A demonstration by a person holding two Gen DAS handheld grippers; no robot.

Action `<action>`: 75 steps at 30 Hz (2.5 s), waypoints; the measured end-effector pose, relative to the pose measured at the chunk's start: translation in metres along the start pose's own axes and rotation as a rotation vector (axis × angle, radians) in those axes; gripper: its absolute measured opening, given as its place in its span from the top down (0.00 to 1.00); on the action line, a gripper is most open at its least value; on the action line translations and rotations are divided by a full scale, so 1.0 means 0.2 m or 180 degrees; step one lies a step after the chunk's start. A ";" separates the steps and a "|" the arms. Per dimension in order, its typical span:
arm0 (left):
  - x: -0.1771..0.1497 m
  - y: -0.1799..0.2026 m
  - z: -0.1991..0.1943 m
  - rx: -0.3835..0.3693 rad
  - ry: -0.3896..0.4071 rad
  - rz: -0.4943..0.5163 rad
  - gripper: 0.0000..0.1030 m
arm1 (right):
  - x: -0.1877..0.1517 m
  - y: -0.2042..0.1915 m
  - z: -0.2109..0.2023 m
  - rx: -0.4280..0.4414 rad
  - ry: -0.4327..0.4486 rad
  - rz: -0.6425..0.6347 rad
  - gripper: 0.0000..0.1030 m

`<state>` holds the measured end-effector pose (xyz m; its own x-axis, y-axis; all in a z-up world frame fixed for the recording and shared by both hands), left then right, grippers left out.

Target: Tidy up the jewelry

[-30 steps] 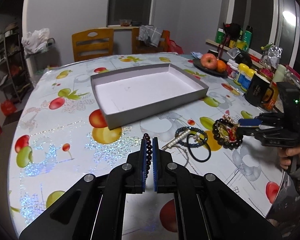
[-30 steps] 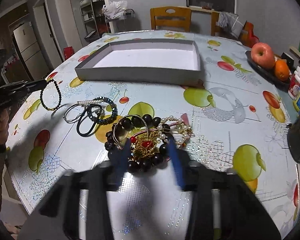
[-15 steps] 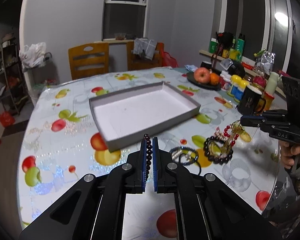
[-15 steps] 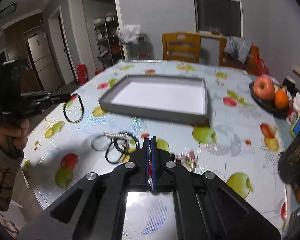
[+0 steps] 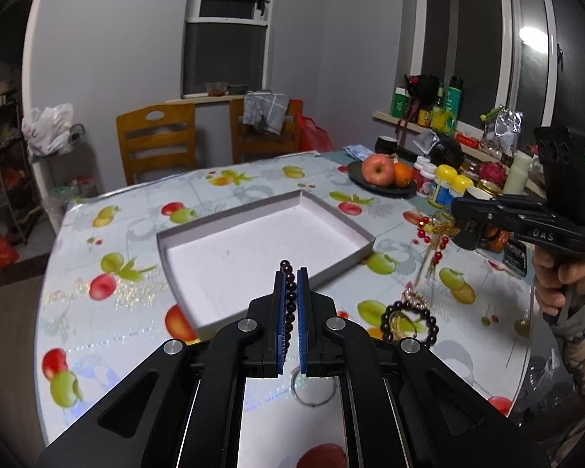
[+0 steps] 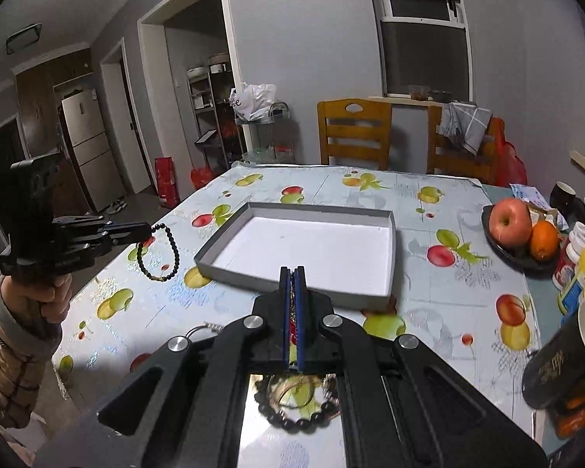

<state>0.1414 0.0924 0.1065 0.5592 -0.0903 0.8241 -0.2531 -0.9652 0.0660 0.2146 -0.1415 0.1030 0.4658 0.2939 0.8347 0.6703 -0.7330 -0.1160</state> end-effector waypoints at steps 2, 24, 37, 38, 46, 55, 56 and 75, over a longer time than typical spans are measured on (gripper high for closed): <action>0.03 -0.01 0.03 -0.0038 -0.0005 -0.0007 0.94 | 0.03 0.02 0.04 -0.0011 -0.0006 0.0001 0.98; 0.07 -0.37 0.70 0.0028 -0.0426 -0.0508 0.94 | 0.11 0.27 0.78 -0.0137 -0.0429 0.0294 0.98; -0.04 -0.38 0.70 0.0326 -0.0479 -0.0437 0.49 | -0.07 0.43 0.80 -0.0380 -0.0549 0.0545 0.80; -0.04 -0.37 0.68 0.0345 -0.0451 -0.0433 0.41 | -0.07 0.44 0.78 -0.0386 -0.0512 0.0556 0.76; -0.08 -0.25 0.49 0.0342 -0.0267 -0.0332 0.25 | -0.14 0.40 0.53 -0.0369 -0.0325 0.0580 0.66; -0.26 -0.08 0.30 0.0238 -0.0223 -0.0305 0.20 | -0.30 0.29 0.31 -0.0395 -0.0268 0.0472 0.64; -0.28 -0.06 0.28 0.0225 -0.0220 -0.0302 0.20 | -0.32 0.28 0.29 -0.0392 -0.0264 0.0469 0.64; -0.41 0.15 0.32 0.0084 -0.0532 -0.0080 0.20 | -0.58 0.20 0.19 -0.0374 -0.0530 0.0374 0.63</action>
<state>0.1392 0.0559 0.0049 0.6890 -0.1036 0.7173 -0.2180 -0.9735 0.0687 0.2089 -0.1816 -0.0188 0.6320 0.2924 0.7177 0.5387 -0.8315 -0.1356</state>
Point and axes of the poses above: each gripper's, at about its wrist camera, not at the fingertips, and z roughly the way its jaws point, y to its right, x to its top, the point moved 1 cm from there along z, roughly the way its jaws point, and after that the axes turned 1 degree about -y, right-handed, at the moved point
